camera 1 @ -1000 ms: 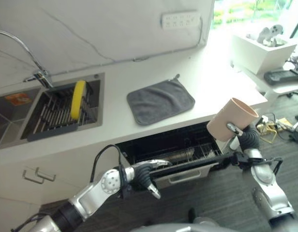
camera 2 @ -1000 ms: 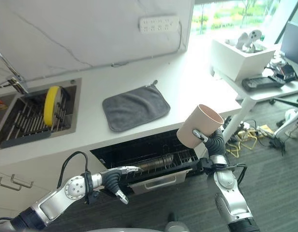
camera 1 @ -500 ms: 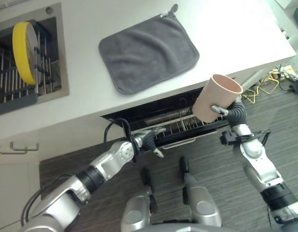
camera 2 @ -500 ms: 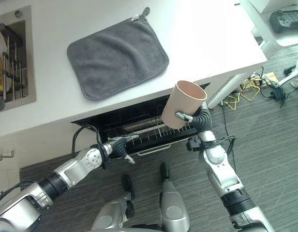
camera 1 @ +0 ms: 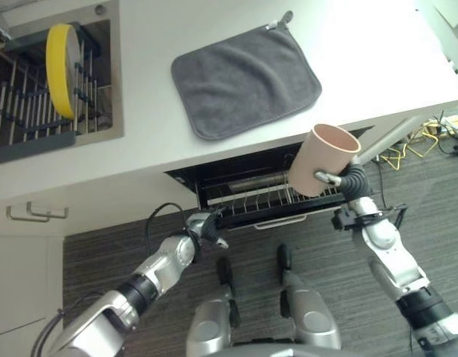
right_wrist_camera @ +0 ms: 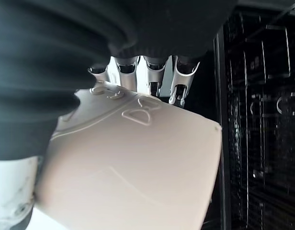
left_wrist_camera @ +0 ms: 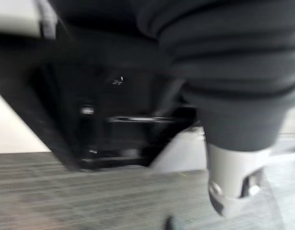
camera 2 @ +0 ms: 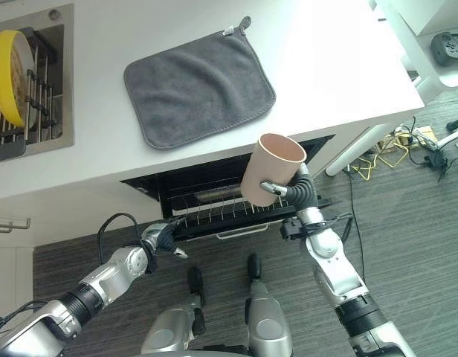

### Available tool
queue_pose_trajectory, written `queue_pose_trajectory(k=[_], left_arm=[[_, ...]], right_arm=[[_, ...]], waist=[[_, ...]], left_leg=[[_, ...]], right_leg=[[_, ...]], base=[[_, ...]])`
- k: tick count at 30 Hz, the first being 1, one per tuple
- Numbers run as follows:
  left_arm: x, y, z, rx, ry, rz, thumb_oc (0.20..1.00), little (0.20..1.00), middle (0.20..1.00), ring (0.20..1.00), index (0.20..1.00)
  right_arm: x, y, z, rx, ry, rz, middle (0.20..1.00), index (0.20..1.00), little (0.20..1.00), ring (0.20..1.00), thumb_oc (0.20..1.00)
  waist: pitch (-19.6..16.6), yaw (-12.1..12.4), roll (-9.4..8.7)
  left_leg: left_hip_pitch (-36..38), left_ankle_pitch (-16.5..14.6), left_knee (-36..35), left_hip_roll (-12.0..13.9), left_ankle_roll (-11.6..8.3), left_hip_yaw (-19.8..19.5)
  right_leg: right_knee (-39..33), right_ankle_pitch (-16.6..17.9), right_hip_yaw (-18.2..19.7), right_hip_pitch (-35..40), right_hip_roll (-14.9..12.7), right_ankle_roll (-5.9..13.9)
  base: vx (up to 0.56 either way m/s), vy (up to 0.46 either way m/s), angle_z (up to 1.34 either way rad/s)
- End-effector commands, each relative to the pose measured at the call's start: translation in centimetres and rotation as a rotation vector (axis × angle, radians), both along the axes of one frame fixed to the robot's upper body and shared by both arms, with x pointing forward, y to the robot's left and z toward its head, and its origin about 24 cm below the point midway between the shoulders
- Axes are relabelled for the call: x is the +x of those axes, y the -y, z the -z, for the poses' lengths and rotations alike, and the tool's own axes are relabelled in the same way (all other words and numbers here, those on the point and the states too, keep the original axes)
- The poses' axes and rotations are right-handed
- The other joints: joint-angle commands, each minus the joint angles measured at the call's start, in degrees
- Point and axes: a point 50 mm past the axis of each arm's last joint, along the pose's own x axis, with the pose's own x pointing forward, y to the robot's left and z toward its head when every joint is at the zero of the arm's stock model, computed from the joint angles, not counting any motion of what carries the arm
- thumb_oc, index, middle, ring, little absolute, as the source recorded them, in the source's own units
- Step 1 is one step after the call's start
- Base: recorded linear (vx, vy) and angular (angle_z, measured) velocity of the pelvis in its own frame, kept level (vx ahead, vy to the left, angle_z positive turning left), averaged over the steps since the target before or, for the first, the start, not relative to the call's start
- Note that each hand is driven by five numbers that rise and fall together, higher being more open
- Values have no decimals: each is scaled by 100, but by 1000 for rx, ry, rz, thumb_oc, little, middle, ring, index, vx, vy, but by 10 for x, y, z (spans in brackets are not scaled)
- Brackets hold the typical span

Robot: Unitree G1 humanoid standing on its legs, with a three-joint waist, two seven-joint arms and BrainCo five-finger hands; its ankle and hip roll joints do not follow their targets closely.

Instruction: Place the dishes in the dishwasher.

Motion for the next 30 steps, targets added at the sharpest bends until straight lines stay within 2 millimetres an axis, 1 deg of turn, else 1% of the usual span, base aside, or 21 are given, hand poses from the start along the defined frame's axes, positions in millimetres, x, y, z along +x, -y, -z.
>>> queue_pose_trajectory(k=[1, 3, 6, 10, 12, 14, 18, 20, 24, 29, 30], left_arm=[[-8, -6, 21, 131, -107, 6, 1000, 1000, 1000, 1000, 1000], [-9, -2, 31, 156, -129, -8, 1000, 1000, 1000, 1000, 1000], [-7, 9, 36, 178, -137, 18, 1000, 1000, 1000, 1000, 1000], [-8, 30, 38, 212, -161, 155, 1000, 1000, 1000, 1000, 1000], [-12, 46, 38, 260, -198, 288, 1000, 1000, 1000, 1000, 1000], [-15, 47, 41, 272, -218, 307, 1000, 1000, 1000, 1000, 1000], [-28, 45, 54, 314, -288, 337, 1000, 1000, 1000, 1000, 1000], [-35, 42, 62, 305, -324, 314, 1000, 1000, 1000, 1000, 1000], [-39, 41, 68, 317, -345, 293, 1000, 1000, 1000, 1000, 1000], [-37, 35, 68, 348, -352, 282, 1000, 1000, 1000, 1000, 1000], [-38, 31, 69, 353, -355, 277, 1000, 1000, 1000, 1000, 1000]], right_arm=[[-1, -14, -38, 72, 188, -45, 200, 200, 200, 200, 200], [1, -21, -40, 82, 185, -65, 200, 200, 200, 200, 200], [3, -26, -39, 96, 181, -78, 200, 200, 200, 200, 200], [5, -30, -43, 103, 186, -98, 200, 200, 200, 200, 200], [7, -33, -44, 107, 182, -106, 200, 200, 200, 200, 200], [8, -34, -43, 108, 180, -106, 200, 200, 200, 200, 200], [8, -37, -42, 116, 178, -112, 200, 200, 200, 200, 200], [8, -40, -41, 123, 176, -116, 200, 200, 200, 200, 200], [7, -45, -41, 132, 172, -123, 200, 200, 200, 200, 200], [7, -48, -42, 136, 172, -122, 200, 200, 200, 200, 200], [7, -47, -39, 138, 168, -116, 200, 200, 200, 200, 200]], waist=[[-285, -17, -234], [-279, -69, -290], [-282, -128, -343], [-271, -199, -355], [-249, -263, -312], [-243, -272, -293], [-208, -293, -252], [-176, -287, -240], [-123, -256, -248], [-49, -224, -236], [-40, -216, -222]], left_leg=[[-392, -163, 607, 28, 104, -176], [-390, -186, 634, 38, 113, -169], [-389, -213, 654, 40, 130, -135], [-413, -232, 679, 30, 139, -125], [-417, -267, 725, -4, 138, -117], [-417, -272, 738, -16, 136, -117], [-418, -289, 777, -46, 129, -102], [-425, -304, 815, -47, 125, -71], [-465, -299, 860, -28, 113, -19], [-488, -249, 790, -8, 86, 1], [-495, -240, 781, -4, 79, -6]], right_leg=[[1055, -770, -41, -249, -122, 118], [1081, -774, 21, -263, -95, 112], [1082, -762, 70, -271, -78, 105], [1098, -756, 148, -307, -70, 102], [1118, -770, 168, -313, -93, 102], [1123, -772, 162, -310, -109, 102], [1137, -773, 127, -305, -159, 111], [1152, -774, 62, -299, -202, 126], [1158, -761, -44, -302, -257, 145], [1118, -723, -146, -321, -299, 182], [1128, -727, -166, -333, -308, 185]], base=[[-30, -22, 2], [0, 0, 0], [-1, -6, 1], [-6, 9, -2], [-5, 37, -7], [6, 12, -3], [0, 0, 0], [36, -30, 0], [27, -35, 5], [3, -7, 1], [0, 0, 0]])
